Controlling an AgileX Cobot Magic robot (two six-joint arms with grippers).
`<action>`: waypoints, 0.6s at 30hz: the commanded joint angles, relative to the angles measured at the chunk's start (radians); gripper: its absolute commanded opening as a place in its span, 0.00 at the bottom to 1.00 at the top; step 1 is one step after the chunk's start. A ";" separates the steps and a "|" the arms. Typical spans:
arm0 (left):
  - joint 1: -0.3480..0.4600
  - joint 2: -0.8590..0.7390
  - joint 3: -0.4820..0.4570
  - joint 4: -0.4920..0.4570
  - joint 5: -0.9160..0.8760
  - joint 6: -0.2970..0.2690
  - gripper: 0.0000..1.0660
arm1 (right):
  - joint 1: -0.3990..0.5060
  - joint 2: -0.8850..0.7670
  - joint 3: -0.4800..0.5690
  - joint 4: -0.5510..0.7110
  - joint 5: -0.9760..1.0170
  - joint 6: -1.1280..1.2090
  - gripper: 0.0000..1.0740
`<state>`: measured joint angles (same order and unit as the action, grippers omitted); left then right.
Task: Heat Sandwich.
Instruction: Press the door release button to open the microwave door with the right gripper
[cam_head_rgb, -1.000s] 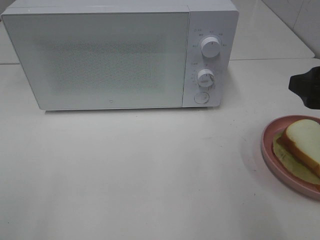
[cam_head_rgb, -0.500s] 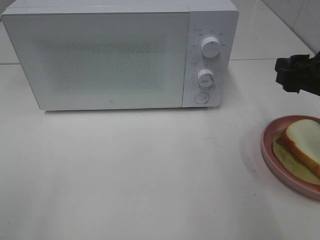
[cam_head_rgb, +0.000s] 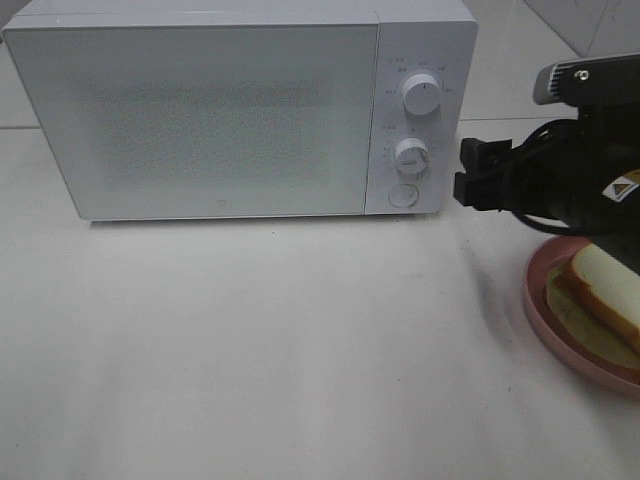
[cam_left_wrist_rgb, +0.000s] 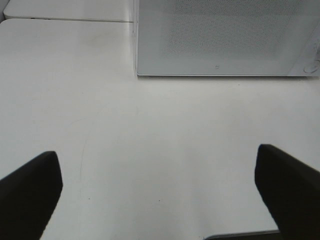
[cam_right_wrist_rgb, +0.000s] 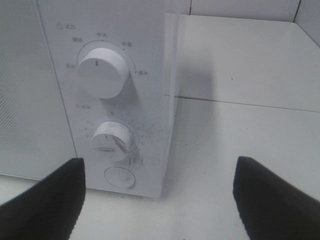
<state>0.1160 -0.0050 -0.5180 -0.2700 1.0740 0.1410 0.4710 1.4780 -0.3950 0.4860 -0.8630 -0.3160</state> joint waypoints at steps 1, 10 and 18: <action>0.001 -0.016 0.003 -0.002 -0.002 -0.001 0.92 | 0.057 0.047 0.000 0.039 -0.071 0.001 0.71; 0.001 -0.016 0.003 -0.002 -0.002 -0.001 0.92 | 0.187 0.187 0.000 0.144 -0.196 0.041 0.71; 0.001 -0.016 0.003 -0.002 -0.002 -0.001 0.92 | 0.254 0.271 0.000 0.205 -0.248 0.077 0.71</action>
<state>0.1160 -0.0050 -0.5180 -0.2700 1.0740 0.1410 0.7130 1.7430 -0.3960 0.6840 -1.0850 -0.2520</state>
